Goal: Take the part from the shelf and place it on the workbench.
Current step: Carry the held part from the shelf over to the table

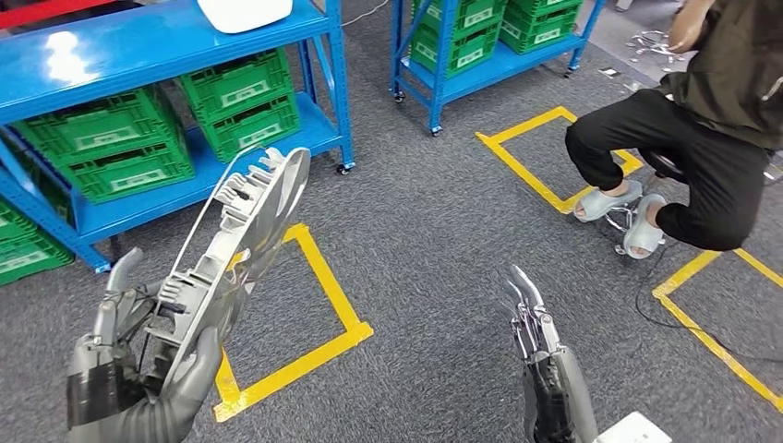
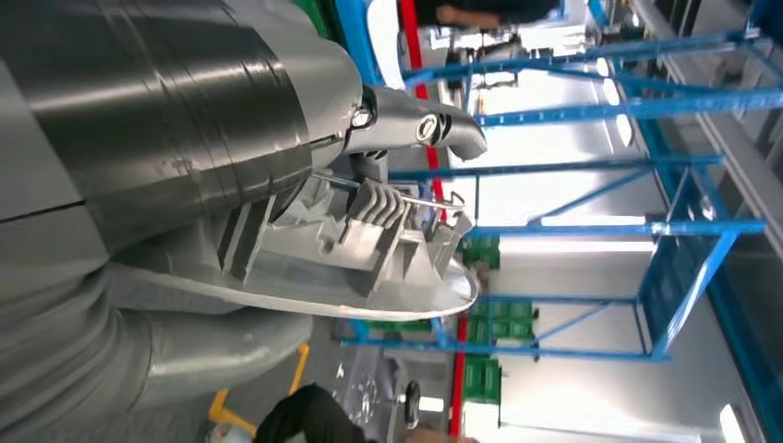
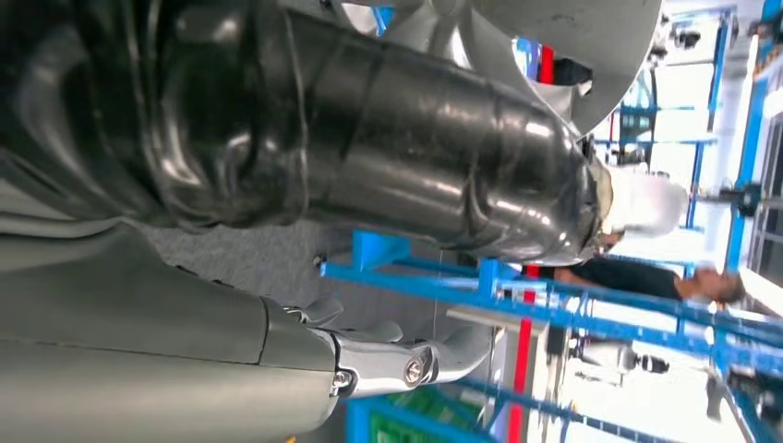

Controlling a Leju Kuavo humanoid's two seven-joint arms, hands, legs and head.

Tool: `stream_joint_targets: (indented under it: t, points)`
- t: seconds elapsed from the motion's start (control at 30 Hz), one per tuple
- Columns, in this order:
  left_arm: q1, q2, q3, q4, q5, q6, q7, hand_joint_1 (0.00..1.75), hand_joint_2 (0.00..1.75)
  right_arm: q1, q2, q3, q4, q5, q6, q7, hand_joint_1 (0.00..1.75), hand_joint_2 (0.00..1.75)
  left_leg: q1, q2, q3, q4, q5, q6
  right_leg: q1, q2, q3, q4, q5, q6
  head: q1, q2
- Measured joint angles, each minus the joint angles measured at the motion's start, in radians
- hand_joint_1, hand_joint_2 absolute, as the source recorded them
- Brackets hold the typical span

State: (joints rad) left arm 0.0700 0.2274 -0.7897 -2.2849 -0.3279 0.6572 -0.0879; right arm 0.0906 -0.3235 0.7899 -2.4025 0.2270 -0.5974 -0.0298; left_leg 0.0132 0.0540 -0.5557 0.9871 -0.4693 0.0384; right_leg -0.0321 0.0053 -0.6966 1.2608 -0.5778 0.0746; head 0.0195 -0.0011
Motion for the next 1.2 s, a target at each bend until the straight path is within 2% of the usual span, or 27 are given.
stream_joint_targets:
  t: [0.03,0.07,0.13,0.17,0.23,0.27,0.3,0.37,0.43,0.47,0.5,0.53,0.57,0.63,0.67,0.7,0.77,0.8,0.83,0.9,0.93,0.97,1.0,1.03,1.1,1.17,1.2]
  points:
    - [0.000,0.000,0.000,0.001,0.000,0.000,0.001,1.75,1.75,0.000,0.000,0.000,0.000,0.000,0.000,0.000,0.00,0.00,0.000,0.013,-0.002,0.004,-0.001,-0.001,-0.001,-0.005,0.028,-0.049,0.027,0.001,0.002,0.000]
    - [0.000,0.000,0.000,0.001,0.000,0.000,0.001,1.75,1.75,0.001,0.000,0.000,0.000,0.000,0.000,0.000,0.00,0.00,0.000,0.025,-0.004,0.010,-0.004,-0.004,-0.001,-0.022,0.068,-0.122,0.052,0.001,0.005,0.000]
    - [0.002,0.000,-0.001,0.002,-0.003,0.000,0.001,1.75,1.75,0.000,0.000,0.000,0.000,0.000,-0.001,0.000,0.00,0.00,-0.004,0.044,-0.008,0.021,-0.011,-0.015,0.001,-0.055,0.121,-0.222,0.080,-0.005,0.009,0.000]
    - [0.003,0.000,-0.001,0.001,-0.006,0.000,0.000,1.75,1.75,0.000,0.000,0.000,0.000,0.000,-0.001,0.000,0.00,0.00,-0.005,0.053,-0.007,0.025,-0.014,-0.021,0.003,-0.064,0.130,-0.243,0.082,-0.011,0.008,0.000]
    - [0.004,0.000,0.000,0.001,-0.011,0.000,-0.001,1.75,1.75,0.000,0.000,0.000,-0.001,0.000,-0.001,0.000,0.00,0.00,-0.004,0.070,-0.002,0.024,-0.016,-0.032,0.006,-0.046,0.123,-0.241,0.085,-0.025,0.002,0.000]
    - [0.003,0.000,0.001,0.001,-0.013,0.000,-0.001,1.75,1.75,0.000,0.000,0.000,-0.001,0.000,-0.001,0.000,0.00,0.00,-0.002,0.065,-0.002,0.027,-0.020,-0.038,0.006,-0.035,0.123,-0.243,0.088,-0.032,-0.001,0.000]
    - [0.003,0.000,0.002,0.001,-0.014,0.000,-0.001,1.75,1.75,0.000,0.000,0.000,-0.001,0.000,0.000,0.001,0.00,0.00,0.001,0.048,-0.007,0.041,-0.034,-0.044,0.005,-0.026,0.124,-0.245,0.091,-0.039,-0.005,0.000]
    - [0.002,0.000,0.003,0.001,-0.016,0.000,0.000,1.75,1.75,-0.004,0.000,0.000,-0.001,0.000,0.003,0.003,0.00,0.00,0.004,-0.008,-0.043,0.125,-0.094,-0.051,0.002,-0.005,0.128,-0.248,0.100,-0.051,-0.018,0.000]
    - [0.002,0.000,0.003,0.000,-0.018,0.000,0.001,1.75,1.75,-0.007,0.000,0.000,0.000,0.000,0.005,0.005,0.00,0.00,0.003,-0.038,-0.092,0.246,-0.154,-0.050,0.007,0.018,0.120,-0.247,0.107,-0.058,-0.031,0.000]
    - [0.002,0.000,0.003,0.001,-0.018,0.000,0.003,1.75,1.75,-0.007,0.000,0.000,0.000,0.001,0.005,0.006,0.00,0.00,0.003,-0.043,-0.109,0.287,-0.166,-0.048,0.010,0.031,0.116,-0.247,0.110,-0.060,-0.035,0.000]
    - [0.003,0.000,0.003,0.001,-0.020,0.000,0.004,1.75,1.75,-0.006,0.000,0.000,0.000,0.002,0.005,0.006,0.00,0.00,0.002,-0.047,-0.112,0.295,-0.159,-0.044,0.013,0.044,0.114,-0.247,0.112,-0.060,-0.038,0.000]
    - [0.004,0.000,0.003,0.001,-0.021,0.000,0.005,1.75,1.75,-0.005,0.000,0.000,0.000,0.003,0.005,0.006,0.00,0.00,0.000,-0.051,-0.098,0.268,-0.135,-0.038,0.016,0.060,0.113,-0.247,0.113,-0.061,-0.040,0.000]
    - [0.005,0.000,0.004,0.002,-0.022,0.000,0.004,1.75,1.75,-0.005,0.000,0.000,0.000,0.003,0.006,0.006,0.00,0.00,-0.002,-0.065,-0.071,0.209,-0.099,-0.029,0.018,0.075,0.113,-0.247,0.114,-0.061,-0.043,0.000]
    - [0.010,0.000,0.008,0.002,-0.024,0.000,0.000,1.75,1.75,-0.006,0.000,0.000,0.000,0.003,0.010,0.006,0.00,0.00,-0.005,-0.123,-0.013,0.086,-0.043,-0.007,0.019,0.104,0.110,-0.247,0.117,-0.057,-0.044,0.000]
    - [0.014,0.000,0.012,0.001,-0.025,0.000,-0.002,1.75,1.75,-0.008,0.000,0.000,0.000,0.000,0.015,0.006,0.00,0.00,-0.006,-0.145,0.004,0.048,-0.034,0.000,0.016,0.116,0.106,-0.246,0.120,-0.053,-0.045,0.000]
    - [0.019,0.000,0.016,0.000,-0.024,0.000,-0.004,1.75,1.75,-0.011,0.000,0.000,0.001,-0.003,0.021,0.007,0.00,0.00,-0.007,-0.156,0.013,0.033,-0.036,0.003,0.013,0.128,0.100,-0.246,0.123,-0.048,-0.046,0.000]
    - [0.029,0.000,0.025,-0.001,-0.019,0.000,-0.010,1.75,1.75,-0.017,0.002,0.000,0.002,-0.012,0.039,0.009,0.00,0.00,-0.009,-0.134,0.023,0.017,-0.035,0.004,0.008,0.151,0.089,-0.250,0.131,-0.034,-0.049,0.000]
    - [0.034,0.000,0.031,-0.001,-0.017,0.000,-0.013,1.75,1.75,-0.018,0.002,-0.001,0.003,-0.015,0.047,0.009,0.00,0.00,-0.007,-0.120,0.028,0.008,-0.030,0.005,0.009,0.145,0.082,-0.247,0.131,-0.029,-0.050,0.000]
    - [0.038,0.000,0.035,-0.002,-0.015,0.000,-0.016,1.75,1.75,-0.020,0.003,-0.001,0.003,-0.016,0.052,0.009,0.00,0.00,-0.004,-0.105,0.032,-0.001,-0.026,0.007,0.012,0.120,0.069,-0.230,0.120,-0.025,-0.045,0.000]
    - [0.047,0.000,0.044,-0.003,-0.015,0.000,-0.019,1.75,1.75,-0.023,0.004,-0.004,0.005,-0.015,0.056,0.009,0.00,0.00,-0.002,-0.074,0.038,-0.013,-0.020,0.010,0.016,0.046,0.024,-0.140,0.072,-0.019,-0.030,0.000]
    - [0.051,0.000,0.046,-0.004,-0.016,0.000,-0.019,1.75,1.75,-0.024,0.004,-0.005,0.005,-0.014,0.056,0.009,0.00,0.00,-0.003,-0.058,0.037,-0.013,-0.021,0.012,0.015,0.020,-0.007,-0.072,0.041,-0.015,-0.023,0.000]
    - [0.053,0.000,0.049,-0.004,-0.018,0.000,-0.018,1.75,1.75,-0.023,0.004,-0.006,0.006,-0.012,0.053,0.009,0.00,0.00,-0.004,-0.042,0.036,-0.012,-0.022,0.012,0.014,0.009,-0.033,-0.016,0.021,-0.012,-0.018,0.000]
    - [0.054,0.000,0.050,-0.004,-0.020,0.000,-0.017,1.75,1.75,-0.020,0.004,-0.007,0.006,-0.010,0.049,0.009,0.00,0.00,-0.005,-0.026,0.035,-0.010,-0.024,0.013,0.013,0.004,-0.043,0.012,0.017,-0.009,-0.015,0.000]
    - [0.054,0.000,0.051,-0.004,-0.021,0.000,-0.015,1.75,1.75,-0.016,0.005,-0.008,0.006,-0.007,0.044,0.008,0.00,0.00,-0.006,-0.009,0.035,-0.008,-0.026,0.012,0.012,0.000,-0.038,0.010,0.026,-0.008,-0.012,0.000]
    - [0.055,-0.002,0.052,-0.004,-0.021,0.000,-0.010,1.75,1.75,-0.010,0.005,-0.008,0.006,-0.001,0.031,0.008,0.00,0.00,-0.006,0.019,0.036,-0.002,-0.033,0.008,0.013,-0.021,0.033,-0.113,0.083,-0.009,-0.005,0.000]
    - [0.056,-0.004,0.053,-0.004,-0.020,0.000,-0.011,1.75,1.75,-0.008,0.005,-0.008,0.005,0.002,0.022,0.007,0.00,0.00,-0.010,0.042,0.036,0.005,-0.041,0.000,0.020,-0.055,0.102,-0.225,0.114,-0.020,-0.003,0.000]
    - [0.057,-0.005,0.054,-0.004,-0.018,0.000,-0.018,1.75,1.75,-0.007,0.005,-0.008,0.004,0.003,0.018,0.007,0.00,0.00,-0.012,0.052,0.037,0.008,-0.043,-0.005,0.024,-0.062,0.114,-0.246,0.117,-0.027,-0.004,0.000]
